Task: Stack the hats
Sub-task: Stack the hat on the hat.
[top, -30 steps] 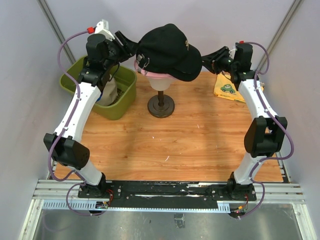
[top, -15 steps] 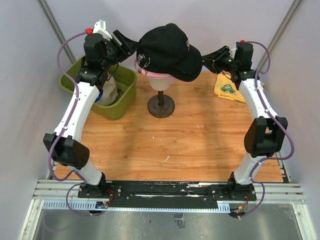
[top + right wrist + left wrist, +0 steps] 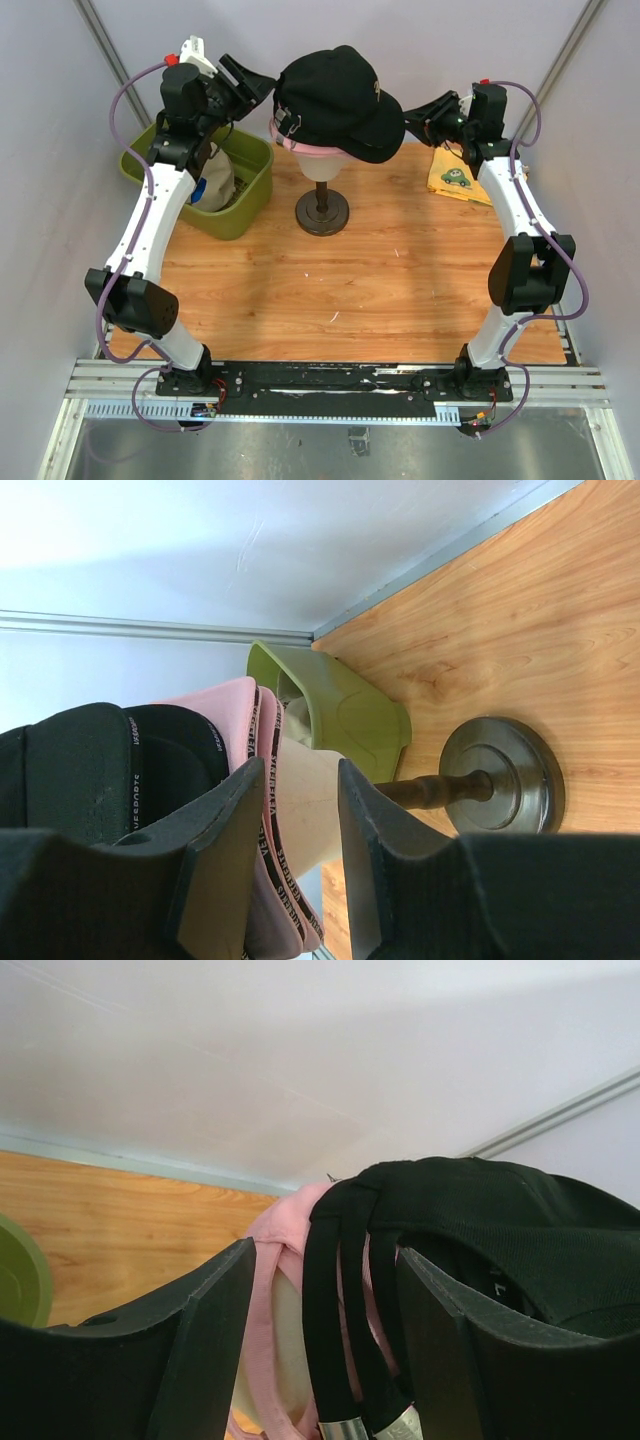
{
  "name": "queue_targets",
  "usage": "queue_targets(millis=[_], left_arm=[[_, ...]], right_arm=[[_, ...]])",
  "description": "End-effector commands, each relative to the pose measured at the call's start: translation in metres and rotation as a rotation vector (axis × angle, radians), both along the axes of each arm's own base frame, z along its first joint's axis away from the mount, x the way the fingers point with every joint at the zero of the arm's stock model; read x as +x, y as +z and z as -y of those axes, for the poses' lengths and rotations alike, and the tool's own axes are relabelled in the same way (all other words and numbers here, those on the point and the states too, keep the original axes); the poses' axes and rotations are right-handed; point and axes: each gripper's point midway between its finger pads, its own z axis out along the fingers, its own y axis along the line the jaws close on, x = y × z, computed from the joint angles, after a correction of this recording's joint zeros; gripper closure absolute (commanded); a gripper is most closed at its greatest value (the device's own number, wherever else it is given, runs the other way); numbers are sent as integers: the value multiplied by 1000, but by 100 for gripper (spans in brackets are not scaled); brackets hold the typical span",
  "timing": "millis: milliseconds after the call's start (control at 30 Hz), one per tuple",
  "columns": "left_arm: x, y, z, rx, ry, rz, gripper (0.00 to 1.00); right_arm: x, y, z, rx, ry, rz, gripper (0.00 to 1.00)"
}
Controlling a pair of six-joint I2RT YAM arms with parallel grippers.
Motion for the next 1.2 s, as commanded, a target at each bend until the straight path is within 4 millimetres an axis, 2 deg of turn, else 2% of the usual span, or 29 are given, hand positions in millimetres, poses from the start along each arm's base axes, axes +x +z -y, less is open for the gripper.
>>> queue_targets(millis=[0, 567, 667, 800, 900, 967, 1067, 1167], left_arm=[[-19, 43, -6, -31, -1, 90, 37], [-36, 58, -23, -42, 75, 119, 37], [-39, 59, -32, -33, 113, 119, 37], [-48, 51, -63, -28, 235, 96, 34], [-47, 26, -97, 15, 357, 17, 33], [-45, -2, -116, 53, 417, -59, 33], [-42, -44, -135, 88, 463, -146, 32], [-37, -80, -144, 124, 476, -223, 32]], right_arm=[[0, 21, 9, -16, -15, 56, 63], [-9, 28, 18, -30, -35, 75, 63], [-11, 32, 20, -37, -42, 83, 63], [-16, 41, 30, -68, -71, 108, 63], [-22, 46, 37, -106, -99, 126, 63], [-27, 48, 41, -133, -116, 142, 63], [-35, 52, 46, -164, -137, 164, 63], [-42, 52, 49, -196, -153, 180, 63]])
